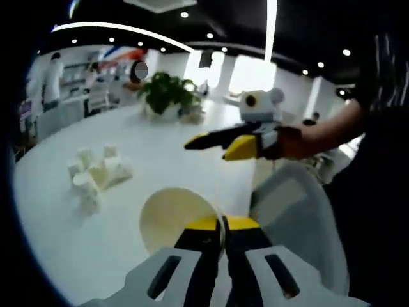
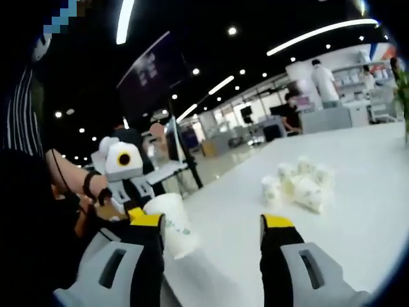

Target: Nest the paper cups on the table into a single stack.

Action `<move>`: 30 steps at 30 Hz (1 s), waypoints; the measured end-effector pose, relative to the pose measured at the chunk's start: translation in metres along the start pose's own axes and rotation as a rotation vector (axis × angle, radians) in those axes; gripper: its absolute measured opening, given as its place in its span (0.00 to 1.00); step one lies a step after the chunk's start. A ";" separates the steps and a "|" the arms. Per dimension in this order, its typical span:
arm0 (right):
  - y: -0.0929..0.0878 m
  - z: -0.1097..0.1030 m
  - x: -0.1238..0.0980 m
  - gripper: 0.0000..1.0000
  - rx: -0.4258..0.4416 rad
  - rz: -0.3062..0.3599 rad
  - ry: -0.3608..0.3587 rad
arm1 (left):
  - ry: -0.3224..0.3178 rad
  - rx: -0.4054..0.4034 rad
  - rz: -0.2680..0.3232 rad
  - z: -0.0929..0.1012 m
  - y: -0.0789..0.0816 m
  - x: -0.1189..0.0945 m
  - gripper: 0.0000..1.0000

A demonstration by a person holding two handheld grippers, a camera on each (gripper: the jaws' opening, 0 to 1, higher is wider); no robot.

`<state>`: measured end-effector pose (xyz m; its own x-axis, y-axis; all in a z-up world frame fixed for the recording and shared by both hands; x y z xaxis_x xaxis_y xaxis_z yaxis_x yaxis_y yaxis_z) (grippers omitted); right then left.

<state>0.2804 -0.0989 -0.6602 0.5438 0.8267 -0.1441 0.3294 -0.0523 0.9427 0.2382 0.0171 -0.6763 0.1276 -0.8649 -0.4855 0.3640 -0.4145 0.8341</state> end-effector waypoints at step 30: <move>-0.001 0.030 0.005 0.76 0.065 0.051 -0.094 | 0.033 0.151 -0.383 -0.017 -0.064 0.022 0.00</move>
Point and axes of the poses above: the point that each gripper's makers call its tool centre point, and the gripper's own axes: x roughly forward along the fingers, z roughly to its right, y roughly out of its top, the point moved 3 cm from there along -x, roughly backward along the fingers, and after that the axes turned 3 degrees about -x, right-handed, at the moved point
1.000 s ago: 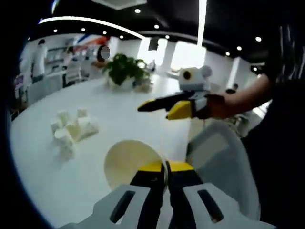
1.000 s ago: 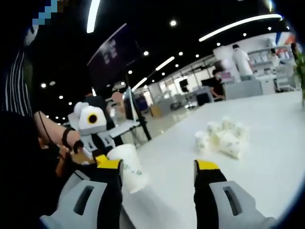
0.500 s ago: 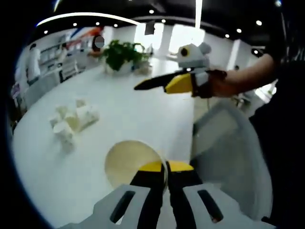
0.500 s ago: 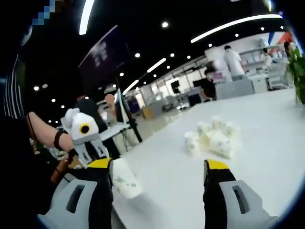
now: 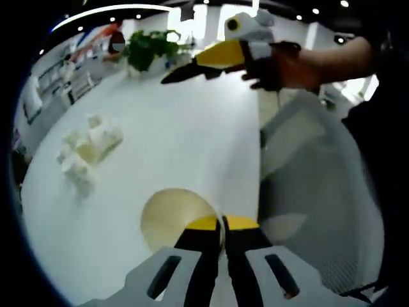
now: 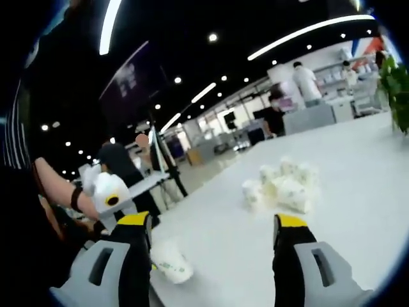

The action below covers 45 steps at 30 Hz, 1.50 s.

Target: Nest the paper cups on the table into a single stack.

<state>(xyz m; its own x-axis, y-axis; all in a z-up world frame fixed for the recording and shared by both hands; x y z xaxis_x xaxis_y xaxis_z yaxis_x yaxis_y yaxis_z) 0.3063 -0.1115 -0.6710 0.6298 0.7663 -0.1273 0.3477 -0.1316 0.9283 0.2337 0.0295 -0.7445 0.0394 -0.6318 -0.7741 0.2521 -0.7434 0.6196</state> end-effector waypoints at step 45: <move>-0.016 0.009 -0.008 0.71 0.100 0.020 -0.004 | 0.003 0.180 -0.229 -0.002 -0.036 0.017 0.07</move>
Point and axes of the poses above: the point that each gripper's makers call its tool centre point, and the gripper's own axes: x roughly forward along the fingers, z roughly to its right, y roughly out of its top, the point moved 3 cm from there along -x, roughly backward along the fingers, and after that the axes turned 3 degrees about -x, right-handed, at the moved point
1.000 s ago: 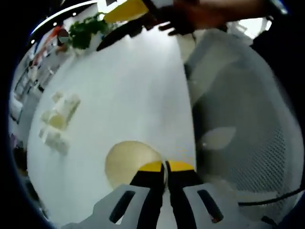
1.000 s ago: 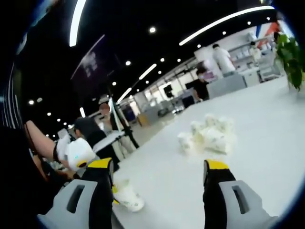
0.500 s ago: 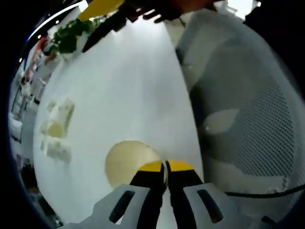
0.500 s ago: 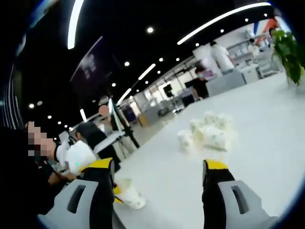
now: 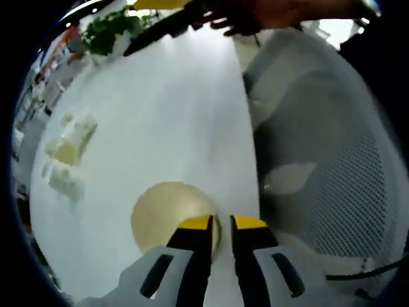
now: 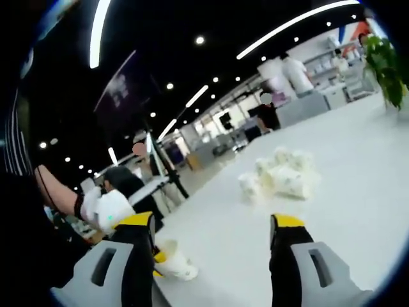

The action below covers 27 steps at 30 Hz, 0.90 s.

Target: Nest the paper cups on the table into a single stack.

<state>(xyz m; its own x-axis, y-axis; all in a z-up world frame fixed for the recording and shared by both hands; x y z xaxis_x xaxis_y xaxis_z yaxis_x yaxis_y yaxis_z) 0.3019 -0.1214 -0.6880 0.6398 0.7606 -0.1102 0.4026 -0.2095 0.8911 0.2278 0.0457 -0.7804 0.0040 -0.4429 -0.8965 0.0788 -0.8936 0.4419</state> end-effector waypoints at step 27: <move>0.004 0.002 0.002 0.70 0.009 0.002 -0.012 | 0.053 -0.429 0.424 -0.016 0.019 -0.054 0.26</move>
Point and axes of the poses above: the point that each gripper's makers call its tool centre point, and the gripper's own axes: x roughly forward along the fingers, z roughly to its right, y roughly out of its top, the point moved 3 cm from there along -x, roughly backward along the fingers, and after that the axes turned 3 degrees about -x, right-handed, at the moved point
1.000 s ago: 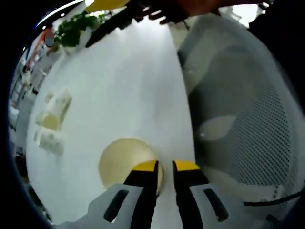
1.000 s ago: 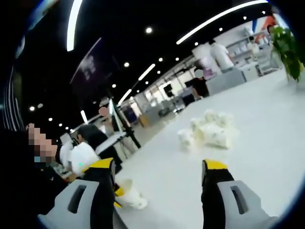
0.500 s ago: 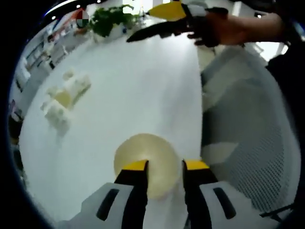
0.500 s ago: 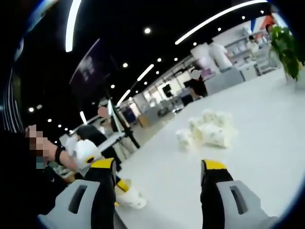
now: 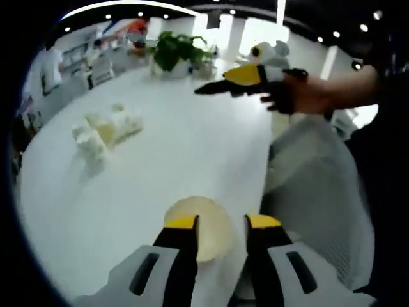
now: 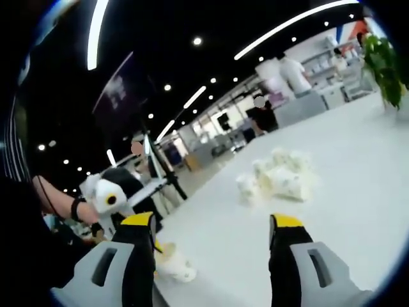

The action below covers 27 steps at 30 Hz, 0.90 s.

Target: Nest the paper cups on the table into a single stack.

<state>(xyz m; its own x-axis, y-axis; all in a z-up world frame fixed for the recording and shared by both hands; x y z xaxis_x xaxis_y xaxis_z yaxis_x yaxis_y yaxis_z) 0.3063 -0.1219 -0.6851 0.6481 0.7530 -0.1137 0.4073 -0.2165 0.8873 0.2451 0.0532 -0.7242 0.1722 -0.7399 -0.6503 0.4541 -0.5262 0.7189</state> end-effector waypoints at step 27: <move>-0.004 0.000 0.003 0.70 0.009 -0.024 0.003 | 0.086 -0.081 0.278 -0.020 0.039 -0.022 0.54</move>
<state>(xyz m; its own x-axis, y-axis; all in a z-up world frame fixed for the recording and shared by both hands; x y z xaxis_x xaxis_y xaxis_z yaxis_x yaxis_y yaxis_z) 0.3065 -0.1190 -0.6885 0.6361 0.7600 -0.1334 0.4285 -0.2042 0.8802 0.2762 0.0579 -0.6866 0.3710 -0.8110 -0.4524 0.4470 -0.2710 0.8525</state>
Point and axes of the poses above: the point that each gripper's makers call its tool centre point, and the gripper's own axes: x roughly forward along the fingers, z roughly to its right, y roughly out of its top, the point moved 3 cm from there along -x, roughly backward along the fingers, and after that the axes turned 3 degrees about -x, right-handed, at the moved point
